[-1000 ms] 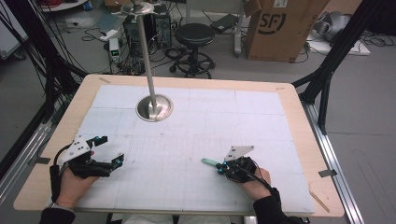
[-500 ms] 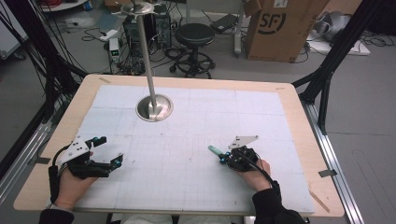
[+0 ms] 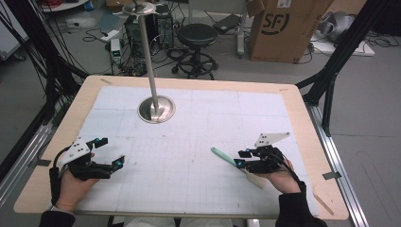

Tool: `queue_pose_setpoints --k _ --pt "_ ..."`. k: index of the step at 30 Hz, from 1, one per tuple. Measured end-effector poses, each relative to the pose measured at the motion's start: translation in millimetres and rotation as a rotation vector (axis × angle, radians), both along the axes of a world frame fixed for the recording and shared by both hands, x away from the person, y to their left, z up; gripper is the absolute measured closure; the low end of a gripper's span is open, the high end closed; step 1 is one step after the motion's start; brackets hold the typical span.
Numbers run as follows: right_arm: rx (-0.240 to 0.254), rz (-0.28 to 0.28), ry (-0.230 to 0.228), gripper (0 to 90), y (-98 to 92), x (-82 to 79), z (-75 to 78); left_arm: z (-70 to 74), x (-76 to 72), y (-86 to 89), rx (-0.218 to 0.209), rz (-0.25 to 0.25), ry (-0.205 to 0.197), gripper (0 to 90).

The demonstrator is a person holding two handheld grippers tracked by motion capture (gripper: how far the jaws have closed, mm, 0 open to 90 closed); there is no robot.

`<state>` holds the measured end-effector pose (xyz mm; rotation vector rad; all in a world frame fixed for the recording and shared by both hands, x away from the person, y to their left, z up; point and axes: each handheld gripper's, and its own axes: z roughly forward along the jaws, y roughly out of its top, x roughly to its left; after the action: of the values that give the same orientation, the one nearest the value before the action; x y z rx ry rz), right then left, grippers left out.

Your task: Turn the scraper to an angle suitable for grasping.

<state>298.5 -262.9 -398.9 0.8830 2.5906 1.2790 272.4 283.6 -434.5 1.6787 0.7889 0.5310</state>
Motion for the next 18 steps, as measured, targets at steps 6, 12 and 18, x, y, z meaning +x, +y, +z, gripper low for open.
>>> queue_pose_setpoints --k 6,12,18 --pt "-0.026 0.032 0.014 24.5 3.3 -7.7 6.7 0.5 1.4 -2.7 0.004 -0.007 -0.006 1.9" --pt "-0.127 -0.058 0.050 1.2 8.4 -1.9 -8.9 -0.3 3.5 -4.6 0.005 -0.008 -0.001 1.8" --pt "-0.159 -0.050 0.013 2.0 10.1 -2.9 -5.5 -0.6 2.8 -4.8 0.017 -0.005 0.004 1.9"
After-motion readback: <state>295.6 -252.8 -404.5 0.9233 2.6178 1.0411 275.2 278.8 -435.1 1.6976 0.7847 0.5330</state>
